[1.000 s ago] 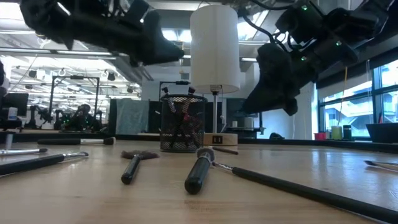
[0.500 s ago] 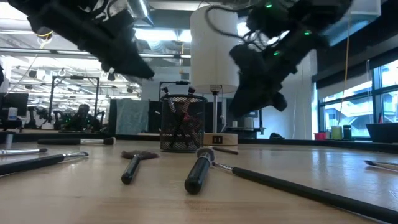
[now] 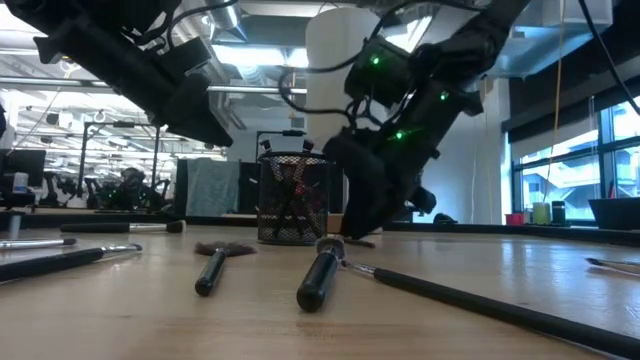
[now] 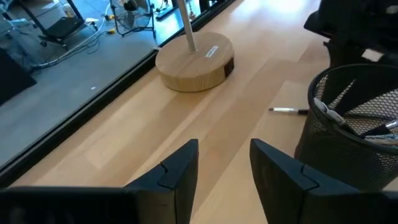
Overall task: Put items in baskets/containers
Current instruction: Put the black eyeshadow brush into the black pen holder
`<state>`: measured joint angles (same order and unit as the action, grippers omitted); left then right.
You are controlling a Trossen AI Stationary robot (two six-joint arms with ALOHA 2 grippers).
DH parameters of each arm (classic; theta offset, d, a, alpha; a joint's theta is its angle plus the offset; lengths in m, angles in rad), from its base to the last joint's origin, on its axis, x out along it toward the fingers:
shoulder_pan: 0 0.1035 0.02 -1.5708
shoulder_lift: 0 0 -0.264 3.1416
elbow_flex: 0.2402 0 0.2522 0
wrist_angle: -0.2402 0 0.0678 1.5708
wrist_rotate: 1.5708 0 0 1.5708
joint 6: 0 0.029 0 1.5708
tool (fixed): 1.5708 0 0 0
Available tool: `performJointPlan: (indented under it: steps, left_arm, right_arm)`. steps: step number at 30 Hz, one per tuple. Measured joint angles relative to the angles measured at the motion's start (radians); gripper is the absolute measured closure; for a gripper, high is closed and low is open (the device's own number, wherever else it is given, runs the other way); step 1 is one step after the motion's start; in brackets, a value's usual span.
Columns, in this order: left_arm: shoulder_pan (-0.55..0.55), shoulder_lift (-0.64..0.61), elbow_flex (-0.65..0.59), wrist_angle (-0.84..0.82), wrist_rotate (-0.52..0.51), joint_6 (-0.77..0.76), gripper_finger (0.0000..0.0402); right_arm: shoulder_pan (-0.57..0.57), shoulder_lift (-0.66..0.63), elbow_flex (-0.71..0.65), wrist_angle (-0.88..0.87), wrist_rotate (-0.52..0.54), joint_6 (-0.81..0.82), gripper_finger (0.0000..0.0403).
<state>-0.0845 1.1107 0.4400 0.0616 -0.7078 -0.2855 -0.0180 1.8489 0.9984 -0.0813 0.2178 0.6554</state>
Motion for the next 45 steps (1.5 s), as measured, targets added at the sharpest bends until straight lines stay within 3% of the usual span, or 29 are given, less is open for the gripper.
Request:
performJointPlan:
  steps: [10,16,23,34,39,45]
  left_arm:
    - [0.000,0.000,0.000,-0.007,-0.006,-0.018,0.0261]
    - [0.001,0.000,0.000,-0.006,-0.009,-0.020,0.0261]
    - [0.001,0.000,0.000,-0.011,-0.008,-0.034,0.0261]
    - [0.000,0.000,0.000,-0.069,-0.008,-0.070,0.0261]
    - [0.000,0.000,0.000,-0.067,-0.007,-0.094,0.0261]
    - [0.005,0.000,0.000,-0.060,-0.008,-0.086,0.0261]
  right_arm:
    - [-0.014,0.005,0.009,-0.162,0.017,-0.091,0.0308]
    - [-0.014,0.004,0.008,-0.352,0.006,-0.122,0.0356]
    - [-0.014,-0.001,0.007,-0.499,-0.094,-0.133,0.0396]
    - [0.052,-0.149,-0.011,-0.792,-0.188,-0.037,0.0377]
    - [0.058,-0.217,-0.004,-0.688,-0.108,-0.030,0.0364]
    - [0.046,-0.218,-0.004,-0.606,-0.127,-0.078,0.0306]
